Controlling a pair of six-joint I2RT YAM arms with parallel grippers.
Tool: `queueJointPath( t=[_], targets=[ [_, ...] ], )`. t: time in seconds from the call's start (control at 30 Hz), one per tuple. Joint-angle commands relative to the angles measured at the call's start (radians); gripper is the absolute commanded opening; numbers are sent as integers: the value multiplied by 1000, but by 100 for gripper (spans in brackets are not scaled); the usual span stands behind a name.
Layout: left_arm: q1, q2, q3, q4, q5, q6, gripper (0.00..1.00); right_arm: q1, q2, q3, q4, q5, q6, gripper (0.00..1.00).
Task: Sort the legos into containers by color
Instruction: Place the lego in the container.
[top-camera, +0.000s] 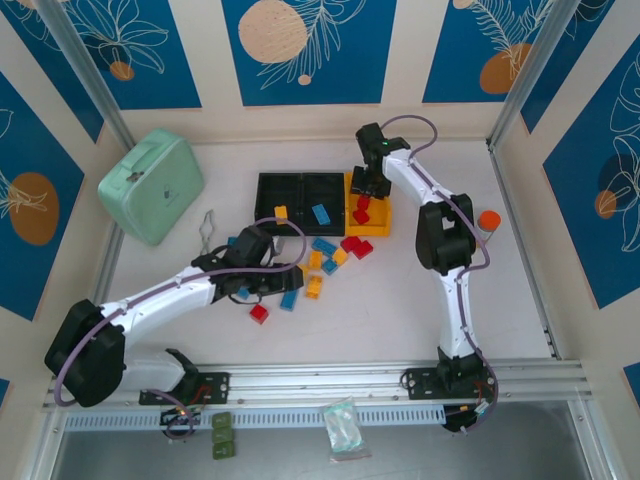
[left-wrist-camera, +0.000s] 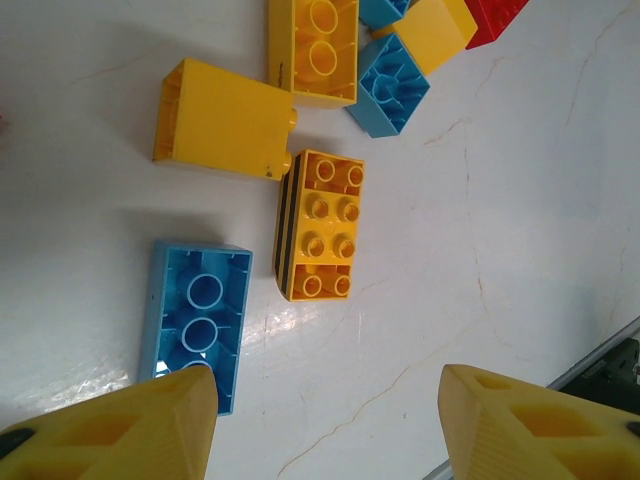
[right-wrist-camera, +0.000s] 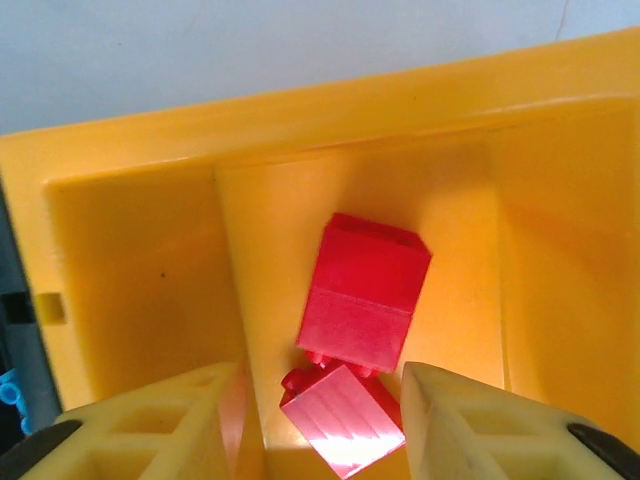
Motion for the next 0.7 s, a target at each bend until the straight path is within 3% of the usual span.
queueJointPath(
  t=[0.0, 0.67],
  targets=[
    [-12, -16, 36, -41, -26, 0, 60, 21, -126, -35, -1, -2, -2, 45],
    [-9, -157, 31, -327, -152, 63, 61, 148, -750, -665, 162, -120, 17, 48]
  ],
)
